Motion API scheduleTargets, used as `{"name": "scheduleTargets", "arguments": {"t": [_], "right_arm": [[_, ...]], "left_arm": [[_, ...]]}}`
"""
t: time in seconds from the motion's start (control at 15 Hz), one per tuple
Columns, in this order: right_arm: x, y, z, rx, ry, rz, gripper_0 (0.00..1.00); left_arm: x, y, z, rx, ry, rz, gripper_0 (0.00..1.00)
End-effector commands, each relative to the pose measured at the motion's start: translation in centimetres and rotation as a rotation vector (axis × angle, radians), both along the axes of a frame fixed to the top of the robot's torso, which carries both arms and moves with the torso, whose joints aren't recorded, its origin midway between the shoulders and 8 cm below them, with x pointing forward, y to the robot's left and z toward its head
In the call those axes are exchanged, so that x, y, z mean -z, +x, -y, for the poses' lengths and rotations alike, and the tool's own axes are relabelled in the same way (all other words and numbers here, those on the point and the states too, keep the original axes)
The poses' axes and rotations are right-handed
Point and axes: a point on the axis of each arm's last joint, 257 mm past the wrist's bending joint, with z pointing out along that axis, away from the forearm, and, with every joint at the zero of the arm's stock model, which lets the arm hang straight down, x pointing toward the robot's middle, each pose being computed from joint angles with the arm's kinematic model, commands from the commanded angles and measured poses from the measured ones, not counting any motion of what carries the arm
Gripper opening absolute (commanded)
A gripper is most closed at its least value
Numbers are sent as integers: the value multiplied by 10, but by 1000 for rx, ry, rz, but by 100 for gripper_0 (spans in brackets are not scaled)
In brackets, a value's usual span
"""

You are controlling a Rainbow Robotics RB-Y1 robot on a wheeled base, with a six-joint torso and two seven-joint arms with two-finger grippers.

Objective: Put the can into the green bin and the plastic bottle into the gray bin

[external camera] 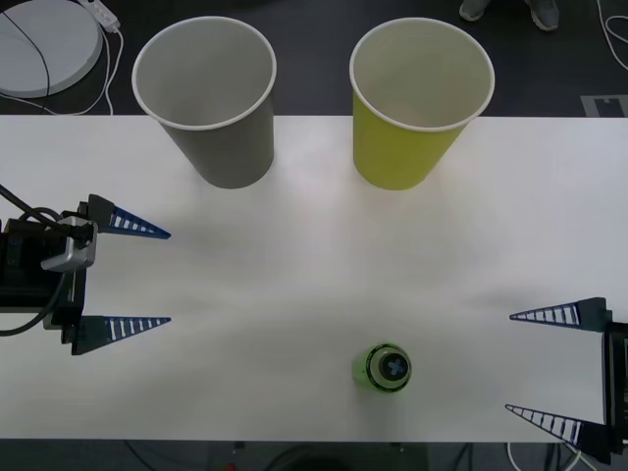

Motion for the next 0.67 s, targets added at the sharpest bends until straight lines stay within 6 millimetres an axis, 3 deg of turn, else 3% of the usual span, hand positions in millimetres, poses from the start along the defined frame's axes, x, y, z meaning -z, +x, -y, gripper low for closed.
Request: {"name": "scheduleTargets", "arguments": {"t": [0.07, 0.67], "right_arm": [[6, -2, -1, -14, 29, -22, 100], [15, 8, -27, -27, 89, -15, 100]], "left_arm": [[0, 0, 0, 0, 0, 0, 100], [0, 0, 0, 0, 0, 0, 100]]}}
